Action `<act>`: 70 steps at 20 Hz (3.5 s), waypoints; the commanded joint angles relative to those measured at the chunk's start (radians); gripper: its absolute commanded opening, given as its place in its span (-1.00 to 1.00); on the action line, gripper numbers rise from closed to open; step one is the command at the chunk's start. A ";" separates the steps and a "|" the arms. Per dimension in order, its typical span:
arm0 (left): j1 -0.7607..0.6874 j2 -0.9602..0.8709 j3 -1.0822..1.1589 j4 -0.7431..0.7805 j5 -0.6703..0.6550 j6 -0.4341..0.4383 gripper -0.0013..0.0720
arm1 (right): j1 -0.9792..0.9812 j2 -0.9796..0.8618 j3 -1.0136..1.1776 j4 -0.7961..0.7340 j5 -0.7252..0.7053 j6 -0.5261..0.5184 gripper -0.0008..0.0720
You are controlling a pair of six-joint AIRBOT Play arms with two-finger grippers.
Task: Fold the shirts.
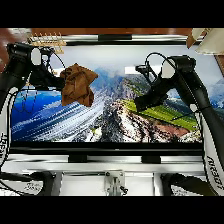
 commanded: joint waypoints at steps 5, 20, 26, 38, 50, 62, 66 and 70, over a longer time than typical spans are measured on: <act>0.000 0.000 0.001 0.000 0.000 0.000 0.61 | 0.000 0.000 0.000 0.000 0.000 0.000 0.63; -0.001 0.000 0.001 0.000 0.011 -0.004 0.61 | 0.000 0.000 0.000 0.078 -0.161 0.056 0.63; -0.003 0.000 0.001 0.000 0.116 -0.048 0.61 | 0.000 0.000 0.000 0.038 -0.232 0.058 0.63; 0.193 -0.167 0.001 -0.308 0.331 -0.022 1.00 | 0.000 -0.012 -0.002 0.039 -0.317 0.160 0.63; 0.293 -0.383 0.003 -0.738 0.444 0.148 -0.86 | -0.001 -0.053 -0.002 0.027 -0.272 0.163 0.63; -0.068 0.149 0.227 -0.913 0.416 0.429 -0.89 | -0.301 0.292 0.048 -0.021 -0.260 0.175 0.62; -0.354 0.148 0.040 -0.739 0.470 0.321 -0.89 | -0.375 0.485 0.051 -0.112 -0.208 0.192 0.62; -0.504 0.006 -0.137 -0.723 0.533 0.239 0.45 | -0.375 0.521 0.047 -0.138 -0.042 0.191 0.62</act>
